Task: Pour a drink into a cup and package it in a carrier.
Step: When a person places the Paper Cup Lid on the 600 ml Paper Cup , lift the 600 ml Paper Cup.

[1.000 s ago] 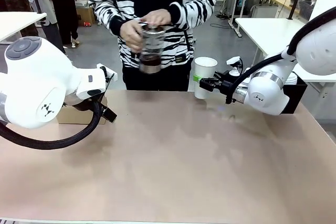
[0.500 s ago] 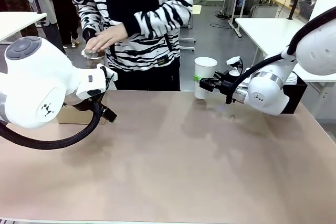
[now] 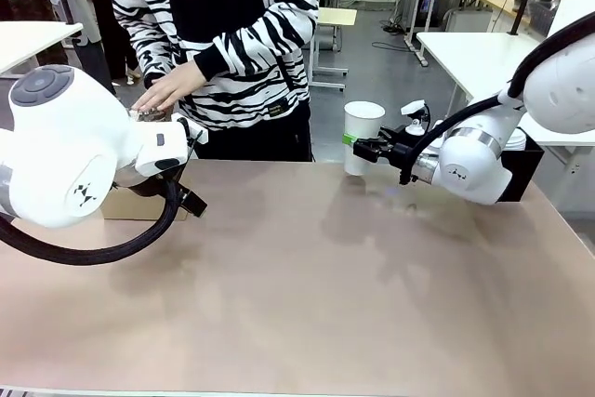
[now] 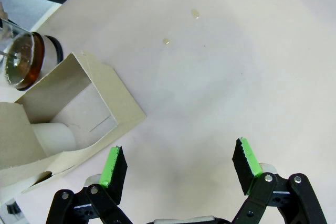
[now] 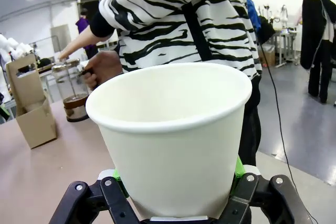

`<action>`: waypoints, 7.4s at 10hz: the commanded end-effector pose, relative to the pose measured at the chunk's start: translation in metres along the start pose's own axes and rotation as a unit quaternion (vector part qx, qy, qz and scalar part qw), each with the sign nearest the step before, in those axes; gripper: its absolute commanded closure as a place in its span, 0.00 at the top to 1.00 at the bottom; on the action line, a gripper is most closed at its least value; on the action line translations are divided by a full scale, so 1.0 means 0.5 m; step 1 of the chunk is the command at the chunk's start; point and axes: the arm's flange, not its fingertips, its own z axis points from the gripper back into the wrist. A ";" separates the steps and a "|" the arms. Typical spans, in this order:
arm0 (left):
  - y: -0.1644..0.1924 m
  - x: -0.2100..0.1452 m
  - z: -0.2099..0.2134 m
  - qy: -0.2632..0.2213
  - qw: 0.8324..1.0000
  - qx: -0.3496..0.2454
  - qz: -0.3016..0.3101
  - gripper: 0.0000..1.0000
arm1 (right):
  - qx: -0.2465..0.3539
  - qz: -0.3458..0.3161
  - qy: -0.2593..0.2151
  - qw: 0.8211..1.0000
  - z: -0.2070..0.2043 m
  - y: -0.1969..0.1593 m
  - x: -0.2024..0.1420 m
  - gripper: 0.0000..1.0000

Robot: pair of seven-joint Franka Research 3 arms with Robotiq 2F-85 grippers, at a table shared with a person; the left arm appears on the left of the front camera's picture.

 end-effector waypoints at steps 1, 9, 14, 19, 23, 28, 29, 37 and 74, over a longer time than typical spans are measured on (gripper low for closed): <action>0.000 0.000 0.001 -0.001 1.000 -0.001 0.000 1.00 | -0.006 -0.003 -0.002 1.000 -0.005 0.002 0.002 0.80; 0.000 0.000 0.001 -0.001 1.000 -0.001 0.000 1.00 | -0.006 -0.003 -0.002 1.000 -0.005 0.002 0.002 0.80; 0.000 0.000 0.001 -0.001 1.000 -0.001 0.000 1.00 | -0.006 -0.003 -0.002 1.000 -0.005 0.002 0.002 0.80; 0.000 0.000 0.001 -0.001 1.000 -0.001 0.000 1.00 | -0.006 -0.003 -0.002 1.000 -0.005 0.002 0.002 0.80; 0.000 0.000 0.001 -0.001 1.000 -0.001 0.000 1.00 | -0.006 -0.003 -0.002 1.000 -0.005 0.002 0.002 0.80; 0.000 0.000 0.001 -0.001 1.000 -0.001 0.000 1.00 | -0.006 -0.003 -0.002 1.000 -0.005 0.002 0.002 0.80; 0.000 0.000 0.001 -0.001 1.000 -0.001 0.000 1.00 | -0.006 -0.003 -0.002 1.000 -0.005 0.002 0.002 0.80; 0.000 0.000 0.001 -0.001 1.000 -0.001 0.000 1.00 | -0.006 -0.003 -0.002 1.000 -0.005 0.002 0.002 0.80; 0.000 0.000 0.001 -0.001 1.000 -0.001 0.000 1.00 | 0.023 0.025 -0.008 0.999 0.044 0.084 0.121 0.80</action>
